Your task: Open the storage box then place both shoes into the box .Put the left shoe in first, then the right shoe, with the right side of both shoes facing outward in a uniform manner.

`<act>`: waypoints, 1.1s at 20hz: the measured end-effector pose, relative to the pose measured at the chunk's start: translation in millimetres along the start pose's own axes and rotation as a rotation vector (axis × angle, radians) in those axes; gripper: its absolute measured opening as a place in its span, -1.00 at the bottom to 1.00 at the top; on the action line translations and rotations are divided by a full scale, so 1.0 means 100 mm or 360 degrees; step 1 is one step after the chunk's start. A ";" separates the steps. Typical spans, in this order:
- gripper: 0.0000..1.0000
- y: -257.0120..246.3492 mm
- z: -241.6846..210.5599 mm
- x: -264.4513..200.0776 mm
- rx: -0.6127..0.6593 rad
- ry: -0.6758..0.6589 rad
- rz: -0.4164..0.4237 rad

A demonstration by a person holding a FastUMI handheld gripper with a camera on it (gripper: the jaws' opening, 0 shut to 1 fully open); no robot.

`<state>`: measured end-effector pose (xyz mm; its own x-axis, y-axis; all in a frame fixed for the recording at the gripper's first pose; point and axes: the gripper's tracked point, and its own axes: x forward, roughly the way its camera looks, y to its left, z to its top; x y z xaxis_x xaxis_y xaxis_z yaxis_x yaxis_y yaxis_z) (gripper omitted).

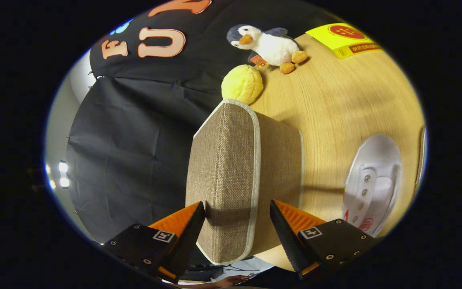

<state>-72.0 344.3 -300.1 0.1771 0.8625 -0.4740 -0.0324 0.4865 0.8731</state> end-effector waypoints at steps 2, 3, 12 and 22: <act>0.93 0.02 -0.02 0.05 0.0009 0.0001 0.0031; 0.94 0.02 -0.02 0.07 0.0019 0.0002 0.0038; 0.50 0.28 0.11 -0.37 0.0032 -0.0096 0.0169; -0.34 0.95 0.15 -0.36 0.0057 -0.0141 0.0405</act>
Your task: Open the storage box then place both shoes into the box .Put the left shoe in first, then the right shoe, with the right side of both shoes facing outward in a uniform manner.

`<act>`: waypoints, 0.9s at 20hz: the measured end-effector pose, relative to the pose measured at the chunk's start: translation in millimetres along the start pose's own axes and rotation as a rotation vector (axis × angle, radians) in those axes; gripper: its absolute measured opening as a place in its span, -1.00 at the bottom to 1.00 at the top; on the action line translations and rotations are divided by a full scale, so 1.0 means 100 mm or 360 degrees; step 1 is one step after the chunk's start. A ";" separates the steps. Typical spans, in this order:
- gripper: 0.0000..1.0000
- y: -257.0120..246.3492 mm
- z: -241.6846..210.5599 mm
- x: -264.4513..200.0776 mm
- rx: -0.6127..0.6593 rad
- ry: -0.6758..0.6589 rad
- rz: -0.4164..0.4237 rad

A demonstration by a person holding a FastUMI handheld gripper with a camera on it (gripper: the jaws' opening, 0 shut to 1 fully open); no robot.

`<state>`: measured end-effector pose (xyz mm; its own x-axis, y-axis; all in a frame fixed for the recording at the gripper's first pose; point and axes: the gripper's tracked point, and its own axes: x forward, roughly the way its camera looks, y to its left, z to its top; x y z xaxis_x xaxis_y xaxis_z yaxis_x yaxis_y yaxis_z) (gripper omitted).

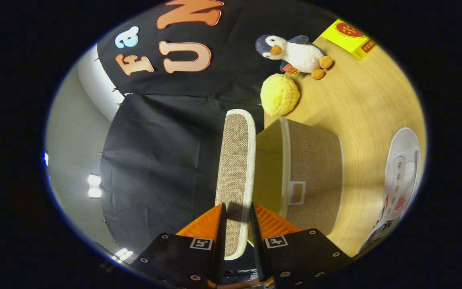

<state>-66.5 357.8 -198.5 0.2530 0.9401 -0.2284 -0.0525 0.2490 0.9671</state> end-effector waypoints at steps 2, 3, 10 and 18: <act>-0.36 0.16 0.02 0.05 -0.0036 0.0001 0.0009; -0.36 0.27 0.04 0.09 -0.0053 -0.0005 0.0020; -0.79 1.08 0.33 0.38 -0.0163 -0.0154 0.0066; -0.85 1.38 0.04 1.09 -0.0288 0.0042 -0.0038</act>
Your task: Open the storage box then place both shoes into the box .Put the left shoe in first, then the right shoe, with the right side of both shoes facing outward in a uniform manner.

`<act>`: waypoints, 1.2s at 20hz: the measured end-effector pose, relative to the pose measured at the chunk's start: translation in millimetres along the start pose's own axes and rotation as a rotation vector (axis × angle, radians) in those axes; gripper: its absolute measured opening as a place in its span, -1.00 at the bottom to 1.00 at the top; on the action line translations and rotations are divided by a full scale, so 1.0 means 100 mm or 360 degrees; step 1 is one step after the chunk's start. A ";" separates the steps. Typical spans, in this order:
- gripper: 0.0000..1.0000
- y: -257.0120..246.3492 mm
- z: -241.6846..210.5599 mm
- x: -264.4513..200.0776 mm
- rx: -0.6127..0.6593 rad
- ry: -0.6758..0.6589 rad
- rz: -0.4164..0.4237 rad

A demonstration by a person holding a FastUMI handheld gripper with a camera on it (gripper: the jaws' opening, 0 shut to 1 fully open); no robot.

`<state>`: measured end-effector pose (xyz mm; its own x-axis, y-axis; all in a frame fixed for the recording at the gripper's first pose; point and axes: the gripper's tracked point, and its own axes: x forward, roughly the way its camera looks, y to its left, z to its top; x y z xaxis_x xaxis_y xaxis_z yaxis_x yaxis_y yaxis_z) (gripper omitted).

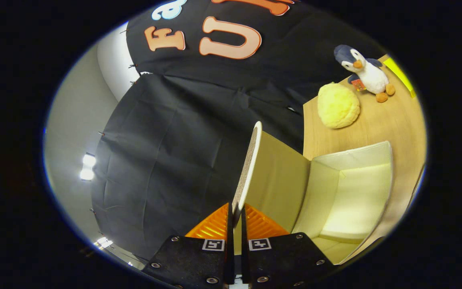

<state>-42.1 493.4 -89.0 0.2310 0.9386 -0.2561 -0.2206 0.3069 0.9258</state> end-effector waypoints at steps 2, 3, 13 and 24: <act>-0.83 0.05 -0.09 0.19 -0.0044 0.0068 -0.0034; -0.83 0.11 -0.11 0.31 -0.0061 0.0082 -0.0032; -0.82 0.18 -0.44 1.31 -0.0132 0.0178 -0.0175; -0.10 0.05 -0.23 1.40 -0.0256 0.0036 -0.0319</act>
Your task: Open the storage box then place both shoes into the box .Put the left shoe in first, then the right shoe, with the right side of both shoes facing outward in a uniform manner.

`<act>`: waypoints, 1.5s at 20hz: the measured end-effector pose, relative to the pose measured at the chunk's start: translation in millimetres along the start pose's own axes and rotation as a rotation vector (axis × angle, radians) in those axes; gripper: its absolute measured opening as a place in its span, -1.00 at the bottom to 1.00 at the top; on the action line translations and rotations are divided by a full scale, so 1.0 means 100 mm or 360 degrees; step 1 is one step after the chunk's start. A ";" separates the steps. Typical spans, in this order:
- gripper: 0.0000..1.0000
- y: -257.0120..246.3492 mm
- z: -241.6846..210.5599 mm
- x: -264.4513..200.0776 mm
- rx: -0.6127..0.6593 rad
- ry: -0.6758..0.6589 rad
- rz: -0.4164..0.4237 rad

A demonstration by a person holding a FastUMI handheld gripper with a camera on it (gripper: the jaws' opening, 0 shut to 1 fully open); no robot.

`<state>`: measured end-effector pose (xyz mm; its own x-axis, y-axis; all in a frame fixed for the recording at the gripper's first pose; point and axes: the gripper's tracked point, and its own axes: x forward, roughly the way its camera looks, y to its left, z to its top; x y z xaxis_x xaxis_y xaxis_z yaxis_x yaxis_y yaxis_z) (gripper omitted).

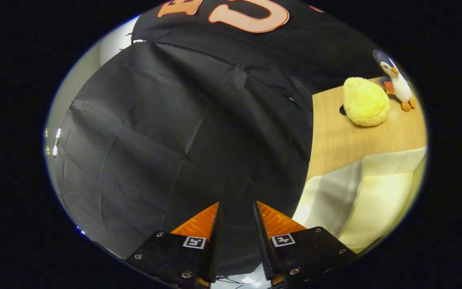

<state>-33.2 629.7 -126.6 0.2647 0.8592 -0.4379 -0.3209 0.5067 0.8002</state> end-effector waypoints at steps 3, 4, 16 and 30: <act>0.29 -0.22 0.14 -0.33 -0.0134 -0.0088 -0.0087; 0.44 -0.34 0.17 -0.47 -0.0177 -0.0122 -0.0120; 0.89 -2.08 0.28 -2.47 -0.0475 -0.0589 -0.0823; 0.85 -3.41 -0.83 -3.65 -0.0466 -0.0319 -0.1157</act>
<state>-95.8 149.1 -273.6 0.6478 0.2927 -0.7033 -0.2234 0.9556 0.1919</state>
